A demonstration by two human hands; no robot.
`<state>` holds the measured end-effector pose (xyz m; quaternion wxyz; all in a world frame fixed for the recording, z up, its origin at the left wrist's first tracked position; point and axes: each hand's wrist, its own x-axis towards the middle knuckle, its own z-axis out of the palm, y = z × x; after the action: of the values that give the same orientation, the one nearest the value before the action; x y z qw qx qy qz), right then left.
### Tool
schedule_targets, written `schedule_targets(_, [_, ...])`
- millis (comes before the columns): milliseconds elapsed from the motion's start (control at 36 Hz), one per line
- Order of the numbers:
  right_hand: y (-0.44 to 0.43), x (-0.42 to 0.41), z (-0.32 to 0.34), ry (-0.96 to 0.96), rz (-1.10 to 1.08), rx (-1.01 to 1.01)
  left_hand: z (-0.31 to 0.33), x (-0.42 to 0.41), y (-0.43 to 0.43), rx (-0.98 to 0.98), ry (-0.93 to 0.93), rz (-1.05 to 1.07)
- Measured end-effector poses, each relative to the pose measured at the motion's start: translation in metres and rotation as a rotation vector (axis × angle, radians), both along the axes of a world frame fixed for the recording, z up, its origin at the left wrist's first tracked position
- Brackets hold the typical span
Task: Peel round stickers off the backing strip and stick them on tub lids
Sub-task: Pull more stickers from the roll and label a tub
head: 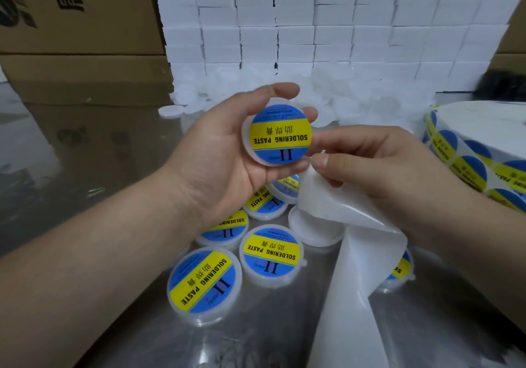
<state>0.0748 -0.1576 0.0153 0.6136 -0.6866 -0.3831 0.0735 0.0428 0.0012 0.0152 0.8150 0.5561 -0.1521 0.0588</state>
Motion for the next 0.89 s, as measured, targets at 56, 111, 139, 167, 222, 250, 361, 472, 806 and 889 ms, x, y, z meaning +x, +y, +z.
schedule_targets(56, [0.0001, -0.0002, -0.0002, 0.003, -0.006, -0.002, -0.0004, 0.0001, -0.0006, 0.008, -0.009, 0.002])
schedule_targets(111, [0.0, -0.0005, -0.0002, 0.003, 0.0, -0.007, -0.0011, 0.0007, -0.0008, 0.01, -0.01, 0.01])
schedule_targets(139, [-0.0001, -0.0007, 0.0001, 0.005, 0.004, -0.009, -0.0015, 0.0009, -0.0009, 0.013, -0.015, 0.012])
schedule_targets(167, [-0.0003, -0.001, 0.0002, 0.007, 0.007, -0.009, -0.0017, 0.0012, -0.0013, 0.019, -0.023, 0.016])
schedule_targets(222, [-0.0003, -0.0008, 0.0004, 0.01, 0.01, -0.011, -0.0022, 0.0015, -0.0019, 0.029, -0.034, 0.021])
schedule_targets(250, [-0.0003, -0.0005, 0.0002, 0.013, 0.011, -0.012, -0.0026, 0.0017, -0.0019, 0.034, -0.038, 0.026])
schedule_targets(361, [-0.0007, 0.0008, -0.0005, 0.029, 0.018, -0.017, -0.0032, 0.0013, -0.0019, 0.052, -0.048, 0.029])
schedule_targets(472, [-0.0011, 0.0006, -0.0001, 0.035, 0.015, -0.014, -0.0035, 0.0017, -0.002, 0.05, -0.036, 0.038])
schedule_targets(806, [0.0003, -0.0014, 0.0016, 0.007, -0.014, -0.012, -0.004, 0.0009, -0.0042, 0.073, -0.046, 0.051])
schedule_targets(889, [0.0004, -0.0013, 0.0013, -0.002, -0.025, -0.022, -0.0046, 0.0017, -0.0043, 0.081, -0.042, 0.059])
